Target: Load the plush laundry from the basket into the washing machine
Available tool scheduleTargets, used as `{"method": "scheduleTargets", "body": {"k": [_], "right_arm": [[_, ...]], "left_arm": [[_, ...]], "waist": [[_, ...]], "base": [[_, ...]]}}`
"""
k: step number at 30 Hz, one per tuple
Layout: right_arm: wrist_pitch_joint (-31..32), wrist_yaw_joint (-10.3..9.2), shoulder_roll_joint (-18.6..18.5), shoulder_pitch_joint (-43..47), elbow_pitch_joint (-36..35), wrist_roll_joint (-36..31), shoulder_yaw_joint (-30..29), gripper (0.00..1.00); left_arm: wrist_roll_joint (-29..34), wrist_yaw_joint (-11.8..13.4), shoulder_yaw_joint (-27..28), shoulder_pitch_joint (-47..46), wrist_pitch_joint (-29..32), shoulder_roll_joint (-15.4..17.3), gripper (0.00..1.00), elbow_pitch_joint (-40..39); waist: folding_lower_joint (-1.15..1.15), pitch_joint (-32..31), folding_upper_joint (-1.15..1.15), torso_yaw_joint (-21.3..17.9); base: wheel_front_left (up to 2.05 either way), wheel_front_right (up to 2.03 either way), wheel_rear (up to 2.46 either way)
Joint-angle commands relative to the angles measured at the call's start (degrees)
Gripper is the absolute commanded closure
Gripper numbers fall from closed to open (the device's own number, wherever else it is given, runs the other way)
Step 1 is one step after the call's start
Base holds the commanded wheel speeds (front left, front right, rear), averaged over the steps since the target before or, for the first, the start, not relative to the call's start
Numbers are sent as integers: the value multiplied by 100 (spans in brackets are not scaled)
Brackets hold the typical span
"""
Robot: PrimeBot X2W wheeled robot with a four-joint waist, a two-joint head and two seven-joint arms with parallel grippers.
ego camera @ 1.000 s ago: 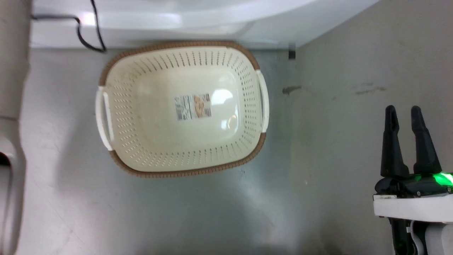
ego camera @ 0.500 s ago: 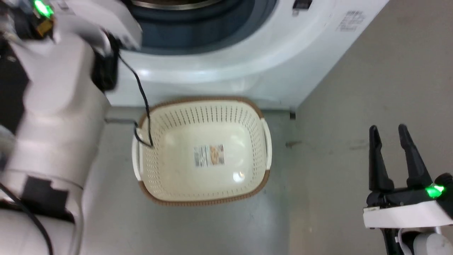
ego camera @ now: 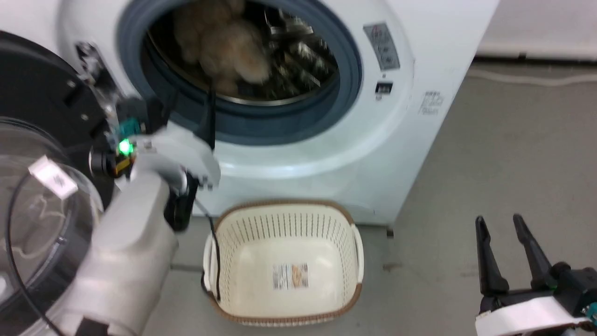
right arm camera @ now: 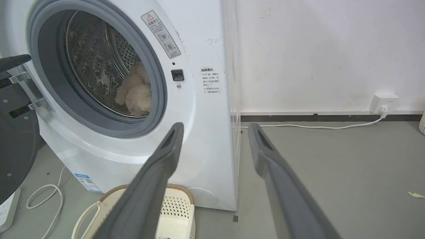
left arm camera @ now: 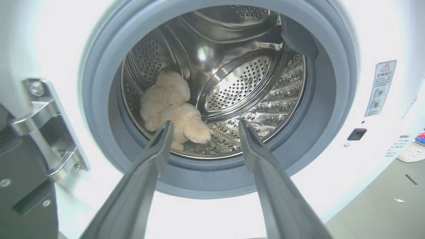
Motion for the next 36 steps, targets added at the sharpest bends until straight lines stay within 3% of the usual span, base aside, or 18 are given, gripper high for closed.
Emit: {"method": "scheduleTargets", "body": {"k": [1,10,29,36], "right_arm": [[27,5,-4,130,44,-33,-28,0],[65,5,-4,425,172,-32,-65,0],[-143,5,-4,606,408,-16,-84,0],[-195,5,-4,680,484,54,-99,0]], "left_arm": [[-39,-3,-22,304,-31,31,0,-74],[-79,94,-43,1221,-29,269,0,-692],[-183,960,231,3584,8,973,0,-3265],[-187,990,358,4100,-16,1063,0,-4028]], "waist": [[3,-458,0,86],[3,-957,0,173],[3,-1155,0,200],[3,-1149,0,262]], "base": [[0,0,0],[0,0,0],[0,0,0],[0,0,0]]}}
